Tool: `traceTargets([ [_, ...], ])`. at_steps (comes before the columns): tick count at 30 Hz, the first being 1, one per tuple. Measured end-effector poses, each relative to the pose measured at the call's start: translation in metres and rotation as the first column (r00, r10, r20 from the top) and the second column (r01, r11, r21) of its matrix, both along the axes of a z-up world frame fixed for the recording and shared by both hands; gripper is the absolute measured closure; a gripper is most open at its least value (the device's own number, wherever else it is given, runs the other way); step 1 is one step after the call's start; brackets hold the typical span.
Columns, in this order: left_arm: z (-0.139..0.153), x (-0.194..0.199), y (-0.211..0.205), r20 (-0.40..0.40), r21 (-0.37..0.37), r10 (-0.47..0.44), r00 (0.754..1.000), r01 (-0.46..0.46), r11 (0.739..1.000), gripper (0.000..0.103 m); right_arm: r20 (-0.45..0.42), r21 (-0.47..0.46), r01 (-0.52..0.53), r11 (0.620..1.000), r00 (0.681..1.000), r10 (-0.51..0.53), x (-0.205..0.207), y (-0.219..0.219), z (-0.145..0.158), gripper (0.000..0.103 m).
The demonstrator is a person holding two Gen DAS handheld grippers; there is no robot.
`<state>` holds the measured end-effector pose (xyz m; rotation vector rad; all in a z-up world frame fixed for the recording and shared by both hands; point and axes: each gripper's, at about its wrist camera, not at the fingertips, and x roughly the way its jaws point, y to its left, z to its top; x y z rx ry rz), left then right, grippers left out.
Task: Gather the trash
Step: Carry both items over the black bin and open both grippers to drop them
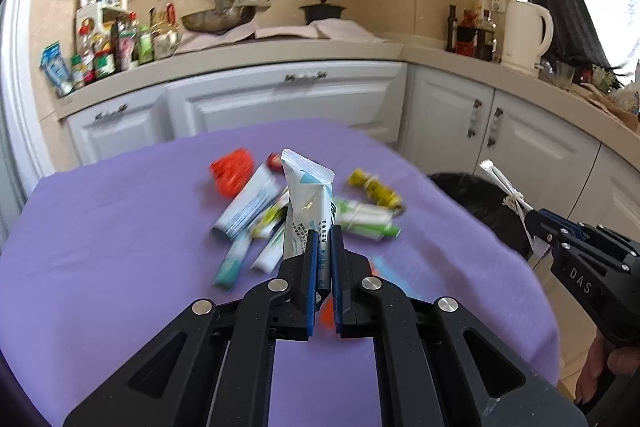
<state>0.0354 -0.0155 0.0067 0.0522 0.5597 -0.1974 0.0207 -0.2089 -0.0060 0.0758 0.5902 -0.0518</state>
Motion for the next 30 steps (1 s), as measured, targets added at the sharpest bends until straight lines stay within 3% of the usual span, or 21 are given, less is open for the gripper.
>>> traceTargets([
  [12,0.008,0.05,-0.079,0.001,-0.015,-0.107,0.994,0.107,0.994,0.096,0.015,-0.03,0.166,0.986,0.986,-0.165,0.043,-0.065,-0.002,0.09],
  [30,-0.021,0.094,-0.16,-0.081,0.058,-0.174,0.981,0.179,0.982,0.096,-0.032,-0.023,0.214,0.977,0.976,-0.215,0.077,-0.117,-0.03,0.09],
])
